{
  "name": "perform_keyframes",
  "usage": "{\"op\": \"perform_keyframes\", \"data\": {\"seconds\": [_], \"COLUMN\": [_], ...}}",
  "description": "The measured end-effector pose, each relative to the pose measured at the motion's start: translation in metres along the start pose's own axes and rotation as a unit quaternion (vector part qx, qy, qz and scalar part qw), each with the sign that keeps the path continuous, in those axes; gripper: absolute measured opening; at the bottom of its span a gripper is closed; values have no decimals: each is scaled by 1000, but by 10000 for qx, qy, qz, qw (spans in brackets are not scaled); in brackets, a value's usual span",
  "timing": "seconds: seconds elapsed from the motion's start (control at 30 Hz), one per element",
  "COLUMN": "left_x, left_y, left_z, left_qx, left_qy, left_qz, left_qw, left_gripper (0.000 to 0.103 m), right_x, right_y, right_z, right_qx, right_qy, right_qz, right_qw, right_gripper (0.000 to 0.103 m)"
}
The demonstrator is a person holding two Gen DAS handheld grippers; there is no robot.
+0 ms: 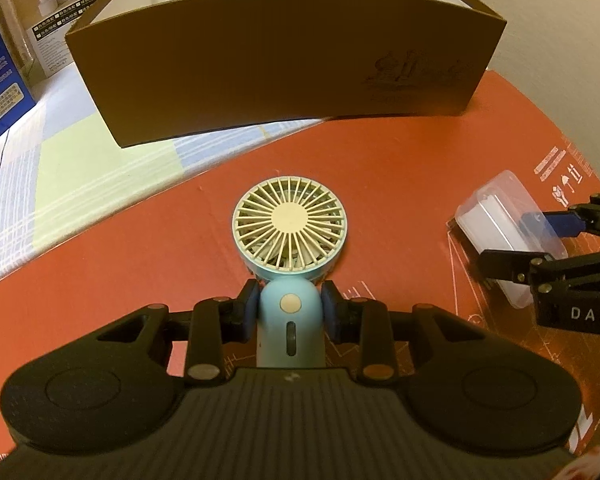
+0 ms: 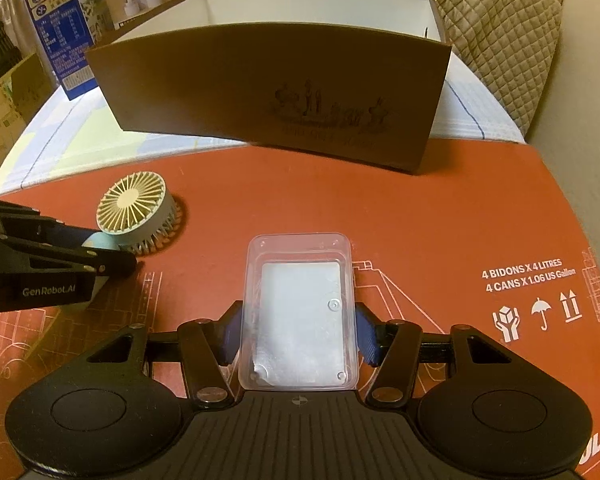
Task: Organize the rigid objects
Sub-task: 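Lift and carry the fan and clear case into the cardboard box with both grippers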
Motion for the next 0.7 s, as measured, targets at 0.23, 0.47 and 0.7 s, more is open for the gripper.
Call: {"op": "perform_keyframes", "data": {"seconds": [0.23,0.47,0.7], "left_x": [1,0,-2], "left_y": [2,13,7], "left_z": [10,4,-1], "left_qx": [-75,147,113], "left_qy": [11,98,15], "left_qz": [56,188,231], "left_qw": [10000,9997,9997], "left_gripper": [28,28,30], "right_x": [-3,-3,-3], "right_y": [-3,-1,4], "right_z": [7,10,12], "right_qx": [-80,-73,-14], "right_qy": [-41,-75,-102], "right_qz": [-18,-33,-64], "right_qw": [10000,9999,9999], "right_gripper": [53,53,53]}}
Point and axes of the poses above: each gripper's, at about its wrist camera, not at the fingertips, and z roughly against the way its jaws point, x to its left, y to its underside, the point moved 8 cm from there along -z, roughly the way its jaws point, and after that the axes turned 2 degrees about -y, right-handed, at the moved point
